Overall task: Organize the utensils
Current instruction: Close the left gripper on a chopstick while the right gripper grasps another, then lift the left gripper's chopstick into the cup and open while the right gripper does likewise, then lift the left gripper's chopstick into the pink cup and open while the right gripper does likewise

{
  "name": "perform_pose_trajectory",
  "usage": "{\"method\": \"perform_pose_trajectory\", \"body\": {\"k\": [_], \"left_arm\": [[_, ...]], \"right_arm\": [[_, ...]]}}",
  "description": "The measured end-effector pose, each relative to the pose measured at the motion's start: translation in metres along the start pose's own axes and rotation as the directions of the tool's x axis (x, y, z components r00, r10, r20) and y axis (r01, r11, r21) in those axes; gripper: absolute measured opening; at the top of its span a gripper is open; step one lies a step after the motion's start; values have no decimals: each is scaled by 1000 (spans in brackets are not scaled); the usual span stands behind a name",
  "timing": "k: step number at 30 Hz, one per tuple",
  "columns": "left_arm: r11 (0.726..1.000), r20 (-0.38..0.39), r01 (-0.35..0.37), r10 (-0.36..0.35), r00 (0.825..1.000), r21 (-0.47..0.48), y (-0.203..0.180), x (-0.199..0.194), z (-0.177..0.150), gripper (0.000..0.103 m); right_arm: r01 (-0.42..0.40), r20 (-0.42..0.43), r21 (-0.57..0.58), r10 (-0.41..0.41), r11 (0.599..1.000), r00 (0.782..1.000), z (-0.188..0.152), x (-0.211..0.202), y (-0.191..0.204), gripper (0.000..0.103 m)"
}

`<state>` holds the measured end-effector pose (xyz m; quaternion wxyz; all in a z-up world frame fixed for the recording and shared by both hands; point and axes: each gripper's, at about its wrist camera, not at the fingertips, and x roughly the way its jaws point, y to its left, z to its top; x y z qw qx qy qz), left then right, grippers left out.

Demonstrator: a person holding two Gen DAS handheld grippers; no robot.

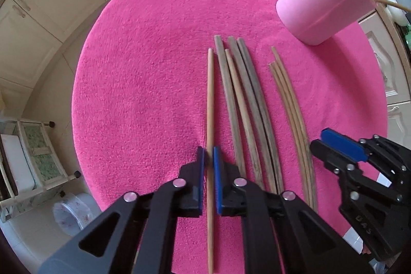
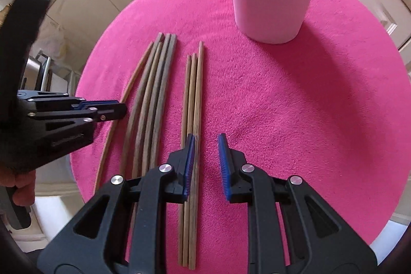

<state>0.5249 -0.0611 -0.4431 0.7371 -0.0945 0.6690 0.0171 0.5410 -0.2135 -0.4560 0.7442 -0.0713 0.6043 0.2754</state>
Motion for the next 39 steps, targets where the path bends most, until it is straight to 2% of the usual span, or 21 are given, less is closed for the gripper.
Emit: {"method": "perform_pose_trajectory", "body": {"k": [10, 13, 15, 17, 20, 24, 28, 32, 35, 39], "left_arm": [[1000, 3, 13, -13, 1000, 8, 2, 0, -1, 7], [1000, 4, 10, -10, 1000, 11, 3, -1, -1, 7], [1000, 6, 10, -10, 1000, 11, 0, 3, -5, 7], [1000, 8, 16, -16, 1000, 6, 1, 3, -6, 7], [999, 17, 47, -47, 999, -23, 8, -1, -7, 7], [997, 42, 77, -75, 996, -30, 15, -12, -10, 6], [996, 97, 89, -87, 992, -24, 16, -33, -10, 5], [993, 188, 115, -114, 976, 5, 13, -60, -8, 5], [990, 259, 139, -141, 956, 24, 9, -81, -1, 5], [983, 360, 178, -185, 914, 53, -3, -111, 9, 5]], "right_arm": [[39, -94, -38, -42, 999, 995, 25, 12, 13, 19], [89, -106, -87, -98, 992, 990, 32, 16, 24, 19], [109, -107, -96, -119, 989, 987, 35, 17, 29, 16], [115, -104, -97, -125, 989, 987, 36, 16, 30, 10], [65, -99, -47, -69, 997, 993, 35, 12, 19, 6], [3, -65, 4, -3, 1000, 998, 29, -5, 3, 6], [-50, 2, 17, 50, 999, 999, 26, -31, -5, 5], [-86, 108, 27, 83, 996, 991, 25, -66, -11, 6], [-102, 182, 34, 95, 994, 979, 22, -83, -15, 5], [-113, 279, 47, 96, 992, 955, 24, -108, -15, 5]]}}
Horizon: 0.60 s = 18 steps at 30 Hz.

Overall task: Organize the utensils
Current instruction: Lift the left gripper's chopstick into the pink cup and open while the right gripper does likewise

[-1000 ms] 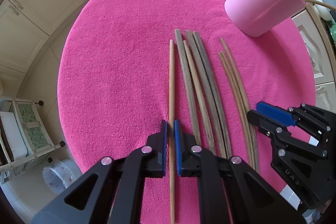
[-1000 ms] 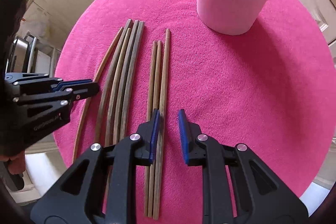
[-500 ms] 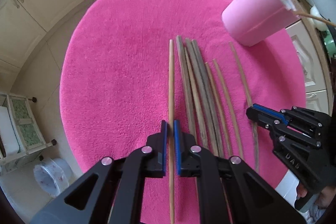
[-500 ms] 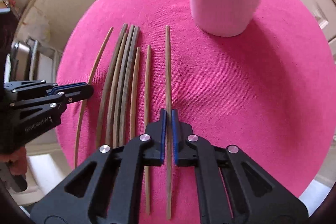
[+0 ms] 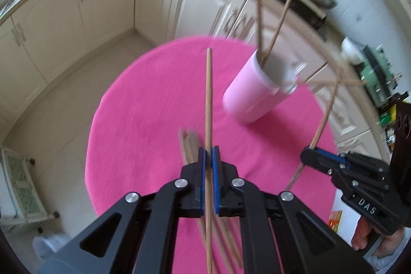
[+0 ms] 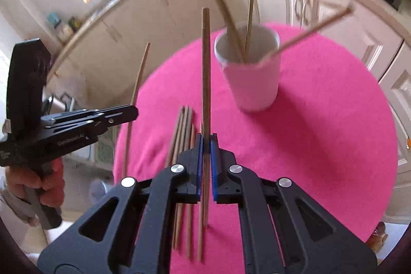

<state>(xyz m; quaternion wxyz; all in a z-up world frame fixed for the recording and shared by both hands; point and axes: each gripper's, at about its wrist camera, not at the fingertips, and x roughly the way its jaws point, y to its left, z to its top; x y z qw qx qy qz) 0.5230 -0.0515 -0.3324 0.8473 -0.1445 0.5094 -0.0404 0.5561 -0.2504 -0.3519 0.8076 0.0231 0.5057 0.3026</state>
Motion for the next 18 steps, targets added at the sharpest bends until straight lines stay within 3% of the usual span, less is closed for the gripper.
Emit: {"method": "perform_pose_trajectory", "body": {"k": [4, 7, 14, 18], "left_arm": [[999, 121, 43, -45, 992, 25, -15, -14, 18, 5], [996, 213, 85, -90, 973, 33, -26, -21, 36, 5], [984, 400, 154, -177, 899, 90, -57, -32, 87, 5], [980, 438, 162, -198, 877, 119, -69, -28, 109, 5]], "right_arm": [[11, 100, 16, -12, 1000, 995, 12, -18, 8, 5], [21, 179, 43, -29, 999, 983, 24, -36, 2, 5], [73, 327, 72, -93, 995, 941, 54, -71, 3, 5], [96, 374, 91, -123, 991, 919, 72, -88, -4, 5]]}}
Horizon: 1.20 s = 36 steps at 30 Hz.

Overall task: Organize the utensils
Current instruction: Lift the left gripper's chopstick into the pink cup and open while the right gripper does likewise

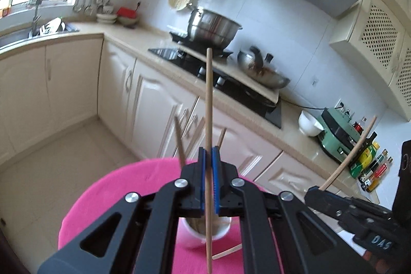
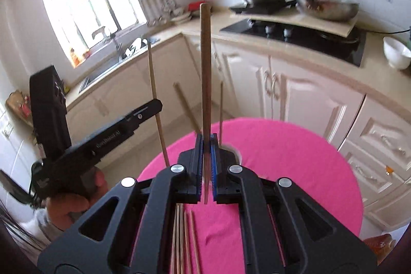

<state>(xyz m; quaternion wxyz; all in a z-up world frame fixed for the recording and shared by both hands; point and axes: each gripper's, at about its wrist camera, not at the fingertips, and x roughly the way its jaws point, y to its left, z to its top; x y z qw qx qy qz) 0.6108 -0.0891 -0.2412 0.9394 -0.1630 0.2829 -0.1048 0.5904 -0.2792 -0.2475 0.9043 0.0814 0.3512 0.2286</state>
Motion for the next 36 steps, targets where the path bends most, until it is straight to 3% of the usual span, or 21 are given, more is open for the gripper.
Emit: {"method": "perform_pose_trajectory", "body": {"k": [5, 12, 19, 33, 35, 36], "left_arm": [[1000, 41, 14, -15, 999, 28, -6, 18, 10, 5], [998, 61, 11, -14, 998, 55, 0, 47, 5, 5], [996, 44, -14, 11, 999, 85, 7, 64, -13, 5], [996, -69, -23, 29, 997, 89, 18, 58, -37, 6], [997, -85, -22, 28, 996, 71, 21, 54, -37, 9], [998, -90, -23, 28, 996, 61, 22, 50, -37, 17]], "right_arm": [[43, 68, 22, -45, 999, 997, 25, 1, -12, 5], [86, 87, 37, -89, 996, 992, 31, 17, -20, 5], [133, 44, 17, -134, 991, 990, 22, 33, -26, 6], [119, -58, 19, -118, 993, 991, 10, 51, -29, 6], [112, -66, 15, -111, 994, 992, 9, 52, -27, 6], [111, -70, 11, -110, 994, 992, 9, 52, -26, 6]]}}
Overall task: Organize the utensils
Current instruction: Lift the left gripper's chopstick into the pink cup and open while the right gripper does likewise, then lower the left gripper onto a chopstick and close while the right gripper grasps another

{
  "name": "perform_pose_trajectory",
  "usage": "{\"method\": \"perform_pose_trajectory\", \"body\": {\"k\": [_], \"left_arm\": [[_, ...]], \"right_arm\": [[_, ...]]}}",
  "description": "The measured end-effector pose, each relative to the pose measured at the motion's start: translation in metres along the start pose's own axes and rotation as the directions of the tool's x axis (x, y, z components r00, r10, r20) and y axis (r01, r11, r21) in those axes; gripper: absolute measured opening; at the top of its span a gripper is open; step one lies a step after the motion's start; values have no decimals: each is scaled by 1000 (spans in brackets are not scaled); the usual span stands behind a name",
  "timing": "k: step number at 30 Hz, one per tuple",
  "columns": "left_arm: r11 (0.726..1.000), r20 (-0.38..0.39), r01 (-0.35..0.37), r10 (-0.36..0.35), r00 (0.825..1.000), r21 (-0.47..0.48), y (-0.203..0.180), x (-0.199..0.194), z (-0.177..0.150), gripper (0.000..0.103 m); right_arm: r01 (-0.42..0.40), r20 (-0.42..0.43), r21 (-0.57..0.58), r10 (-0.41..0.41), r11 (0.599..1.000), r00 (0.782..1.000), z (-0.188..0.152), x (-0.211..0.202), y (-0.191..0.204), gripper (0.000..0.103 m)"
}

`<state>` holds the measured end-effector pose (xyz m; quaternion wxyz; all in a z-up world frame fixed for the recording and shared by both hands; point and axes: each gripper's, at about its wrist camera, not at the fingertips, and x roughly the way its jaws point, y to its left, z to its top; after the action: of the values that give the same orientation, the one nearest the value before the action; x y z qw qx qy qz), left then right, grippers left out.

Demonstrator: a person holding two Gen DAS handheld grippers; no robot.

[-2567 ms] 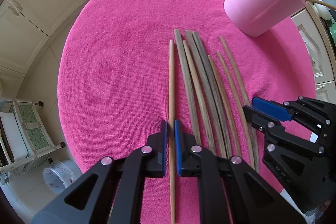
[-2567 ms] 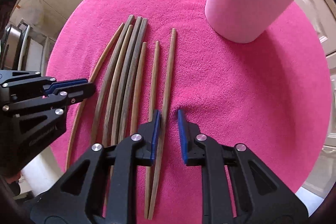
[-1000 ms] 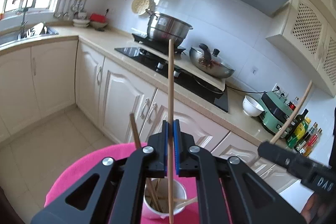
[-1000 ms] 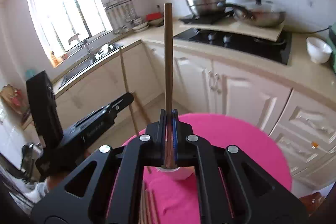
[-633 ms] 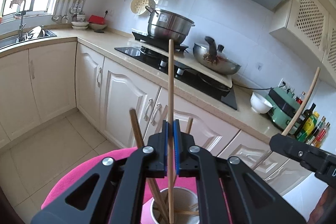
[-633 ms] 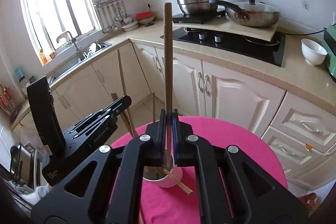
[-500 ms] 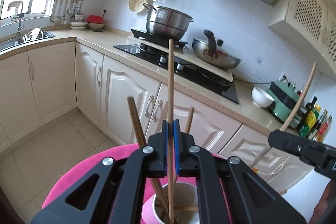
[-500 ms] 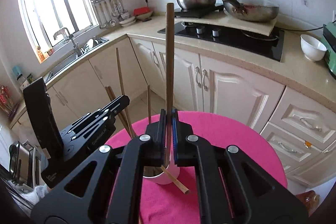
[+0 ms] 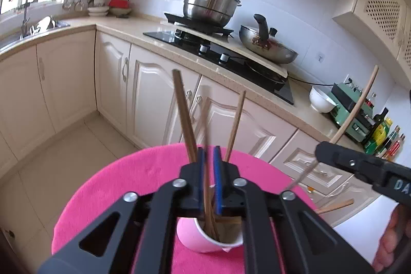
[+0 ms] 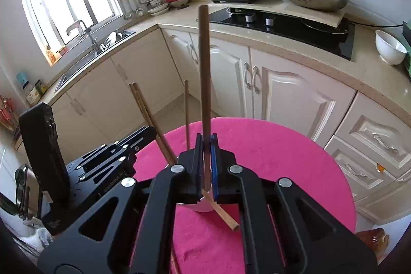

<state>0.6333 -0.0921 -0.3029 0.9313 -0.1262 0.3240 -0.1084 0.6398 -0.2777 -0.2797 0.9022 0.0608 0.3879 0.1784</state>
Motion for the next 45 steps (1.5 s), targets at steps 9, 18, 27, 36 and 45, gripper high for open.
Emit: {"method": "perform_pose_trajectory", "body": {"k": [9, 18, 27, 36, 45], "left_arm": [[999, -11, -33, 33, 999, -36, 4, -33, -4, 29], [993, -34, -111, 109, 993, -49, 3, -65, -11, 35], [982, -113, -154, 141, 984, -112, 16, -87, -34, 36], [955, -380, -243, 164, 910, -170, 45, -79, -104, 36], [944, -565, -300, 172, 807, -140, 50, -49, -167, 36]], "right_arm": [[-10, -16, -17, 10, 1000, 1000, -5, -4, 7, 7], [-5, -22, -14, 5, 1000, 1000, -8, -10, 9, 8], [-12, 24, -9, 12, 1000, 1000, -9, -38, 8, 44], [13, 47, -23, -12, 1000, 999, -26, -87, 1, 44], [3, -91, -68, -9, 998, 996, -87, -90, 4, 44]]}}
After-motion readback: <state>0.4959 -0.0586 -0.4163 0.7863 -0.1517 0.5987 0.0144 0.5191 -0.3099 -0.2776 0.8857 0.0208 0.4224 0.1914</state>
